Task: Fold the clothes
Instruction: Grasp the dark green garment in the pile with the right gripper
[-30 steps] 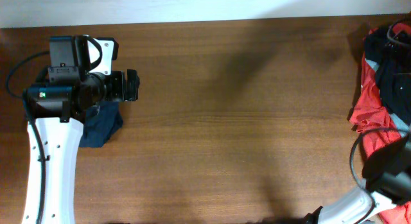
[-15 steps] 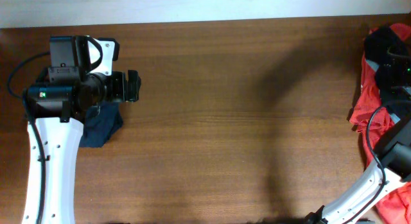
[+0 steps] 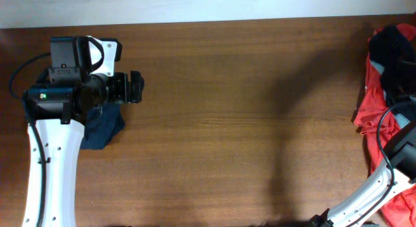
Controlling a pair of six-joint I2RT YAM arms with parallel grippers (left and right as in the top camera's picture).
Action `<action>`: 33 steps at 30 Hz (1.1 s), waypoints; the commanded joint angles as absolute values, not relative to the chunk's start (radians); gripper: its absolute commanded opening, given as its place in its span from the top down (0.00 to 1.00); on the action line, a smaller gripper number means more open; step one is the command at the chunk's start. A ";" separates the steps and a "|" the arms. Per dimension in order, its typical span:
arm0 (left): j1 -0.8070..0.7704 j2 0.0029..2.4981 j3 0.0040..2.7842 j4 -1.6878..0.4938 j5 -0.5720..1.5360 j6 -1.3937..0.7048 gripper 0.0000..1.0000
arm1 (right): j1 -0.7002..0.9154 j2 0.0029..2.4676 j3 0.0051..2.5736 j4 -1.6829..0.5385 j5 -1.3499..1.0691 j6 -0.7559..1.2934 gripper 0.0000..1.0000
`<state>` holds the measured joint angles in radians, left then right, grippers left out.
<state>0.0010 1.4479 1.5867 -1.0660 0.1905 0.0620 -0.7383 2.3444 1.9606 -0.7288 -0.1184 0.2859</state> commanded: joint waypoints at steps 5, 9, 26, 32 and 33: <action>-0.002 1.448 1.604 -1.059 0.213 0.052 0.00 | -0.724 2.146 2.111 -0.855 -0.205 0.278 0.96; -0.002 1.448 1.604 -1.059 0.213 0.053 0.01 | -0.700 2.013 2.199 -0.948 -0.236 0.260 0.96; -0.002 1.447 1.617 -1.033 0.213 0.053 0.01 | -0.304 1.655 2.239 -1.240 -0.165 0.107 0.92; -0.002 1.447 1.639 -1.032 0.213 0.062 0.01 | -0.253 1.655 2.239 -1.271 0.039 0.053 0.96; -0.002 1.447 1.639 -1.032 0.213 0.065 0.01 | -0.255 1.655 2.239 -1.272 0.094 0.053 0.96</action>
